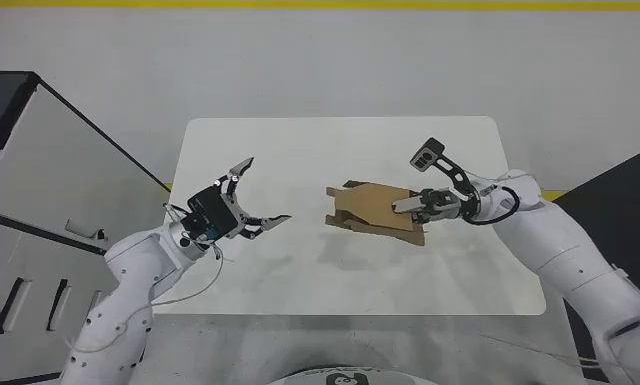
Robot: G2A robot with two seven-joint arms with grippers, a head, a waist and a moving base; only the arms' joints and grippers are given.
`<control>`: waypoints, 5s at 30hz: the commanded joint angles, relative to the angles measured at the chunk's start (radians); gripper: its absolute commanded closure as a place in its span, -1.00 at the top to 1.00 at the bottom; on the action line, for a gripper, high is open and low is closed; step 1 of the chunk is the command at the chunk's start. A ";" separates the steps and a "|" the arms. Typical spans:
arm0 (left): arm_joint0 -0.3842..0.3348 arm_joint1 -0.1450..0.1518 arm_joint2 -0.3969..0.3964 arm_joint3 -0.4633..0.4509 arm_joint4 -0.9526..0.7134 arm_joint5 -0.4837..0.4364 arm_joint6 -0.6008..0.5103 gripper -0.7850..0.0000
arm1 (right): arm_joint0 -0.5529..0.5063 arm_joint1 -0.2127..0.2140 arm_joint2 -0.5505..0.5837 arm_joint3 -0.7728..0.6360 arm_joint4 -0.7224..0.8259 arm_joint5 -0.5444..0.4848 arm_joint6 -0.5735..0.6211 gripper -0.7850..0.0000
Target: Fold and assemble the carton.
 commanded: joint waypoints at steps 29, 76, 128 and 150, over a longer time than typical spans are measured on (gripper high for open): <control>0.000 0.000 0.000 0.000 0.000 0.002 0.000 1.00 | -0.003 -0.001 0.000 -0.004 -0.003 0.006 -0.013 -1.00; 0.015 0.010 -0.048 -0.096 -0.151 -0.065 -0.188 -1.00 | 0.127 -0.063 -0.034 0.059 -0.119 0.121 -0.048 -1.00; -0.126 0.007 0.210 -0.087 -0.307 -0.087 -0.418 -1.00 | 0.076 -0.128 0.069 0.076 -0.181 0.104 -0.034 -1.00; -0.137 0.018 0.229 -0.083 -0.301 -0.149 -0.394 -1.00 | 0.088 -0.165 0.093 0.121 -0.209 0.114 -0.047 -1.00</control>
